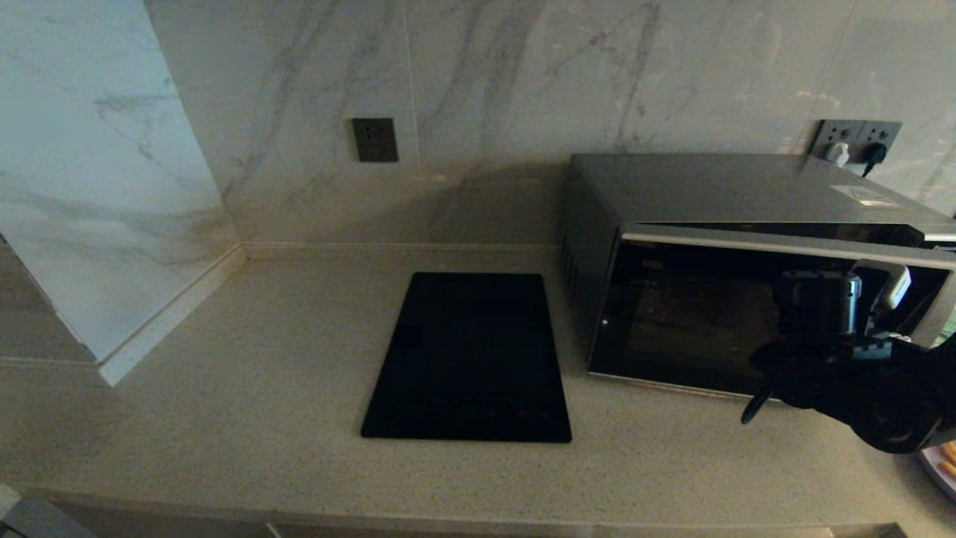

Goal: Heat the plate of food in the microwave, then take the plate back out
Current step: Open the microwave oven

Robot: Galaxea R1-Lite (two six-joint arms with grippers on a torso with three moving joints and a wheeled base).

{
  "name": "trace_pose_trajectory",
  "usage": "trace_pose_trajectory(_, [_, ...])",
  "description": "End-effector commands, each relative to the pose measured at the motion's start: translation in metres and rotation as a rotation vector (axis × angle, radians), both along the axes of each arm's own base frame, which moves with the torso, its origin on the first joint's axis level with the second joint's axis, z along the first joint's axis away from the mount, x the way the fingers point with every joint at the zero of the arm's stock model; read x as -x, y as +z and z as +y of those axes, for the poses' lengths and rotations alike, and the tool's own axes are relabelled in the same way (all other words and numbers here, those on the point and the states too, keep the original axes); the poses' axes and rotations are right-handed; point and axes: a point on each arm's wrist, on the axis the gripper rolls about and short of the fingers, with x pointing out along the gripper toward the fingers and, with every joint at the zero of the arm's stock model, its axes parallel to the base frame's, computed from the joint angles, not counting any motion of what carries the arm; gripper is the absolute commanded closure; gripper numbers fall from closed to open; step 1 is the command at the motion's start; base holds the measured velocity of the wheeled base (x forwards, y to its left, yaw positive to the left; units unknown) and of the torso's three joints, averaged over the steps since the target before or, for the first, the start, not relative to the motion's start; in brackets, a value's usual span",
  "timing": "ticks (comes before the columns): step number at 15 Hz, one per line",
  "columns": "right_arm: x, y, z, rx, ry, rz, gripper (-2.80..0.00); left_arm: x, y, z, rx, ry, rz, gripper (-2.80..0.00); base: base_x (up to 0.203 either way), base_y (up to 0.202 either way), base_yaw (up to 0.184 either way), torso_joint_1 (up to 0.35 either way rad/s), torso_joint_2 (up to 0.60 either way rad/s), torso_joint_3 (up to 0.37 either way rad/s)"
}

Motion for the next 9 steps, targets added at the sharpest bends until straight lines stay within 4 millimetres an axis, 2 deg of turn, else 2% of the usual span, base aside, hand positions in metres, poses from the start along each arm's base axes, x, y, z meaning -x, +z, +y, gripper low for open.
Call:
trace_pose_trajectory(1, [0.010, 0.007, 0.014, -0.004, 0.042, -0.036, 0.00, 0.000, 0.000, 0.000, 0.001, 0.000, 0.000, 0.00, 0.000, 0.000, 0.000, 0.000, 0.00, 0.000])
trace_pose_trajectory(4, [0.030, 0.033, 0.025, -0.020, 0.089, -0.117, 0.00, 0.000, 0.000, 0.000, 0.001, 0.000, 0.001, 0.00, 0.000, 0.000, 0.000, 0.000, 0.00, 0.000])
trace_pose_trajectory(7, [0.064, 0.089, 0.023, -0.036, 0.119, -0.244, 0.00, 0.000, 0.000, 0.000, 0.001, 0.000, 0.000, 0.00, 0.000, 0.000, 0.000, 0.000, 0.00, 0.000])
trace_pose_trajectory(9, [0.089, 0.138, 0.017, -0.013, 0.133, -0.289, 0.00, 0.000, 0.000, 0.000, 0.001, 0.000, 0.000, 0.00, 0.000, 0.000, 0.000, 0.000, 0.00, 0.000])
